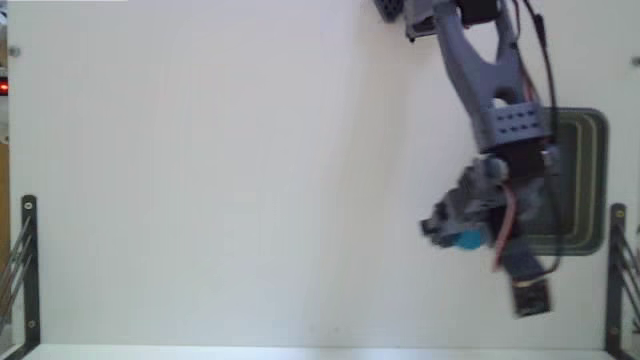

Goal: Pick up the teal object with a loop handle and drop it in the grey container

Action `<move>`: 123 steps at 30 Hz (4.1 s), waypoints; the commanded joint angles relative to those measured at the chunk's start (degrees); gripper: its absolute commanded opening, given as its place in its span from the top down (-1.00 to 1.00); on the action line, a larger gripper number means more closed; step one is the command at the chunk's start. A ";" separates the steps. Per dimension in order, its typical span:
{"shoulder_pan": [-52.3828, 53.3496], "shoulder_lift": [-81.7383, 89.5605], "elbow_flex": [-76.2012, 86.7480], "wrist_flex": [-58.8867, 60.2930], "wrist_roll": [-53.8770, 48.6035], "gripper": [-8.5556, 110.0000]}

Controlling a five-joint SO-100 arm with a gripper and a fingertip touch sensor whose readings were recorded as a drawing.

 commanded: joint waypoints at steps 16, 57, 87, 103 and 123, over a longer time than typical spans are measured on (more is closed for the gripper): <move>-16.45 1.28 -5.23 1.50 0.26 -0.26; -22.72 0.81 -6.08 1.90 0.26 -0.26; -22.72 0.81 -6.08 1.90 0.26 -1.00; -22.72 0.81 -6.08 1.90 0.26 -1.00; -22.72 0.81 -6.08 1.90 0.26 -1.00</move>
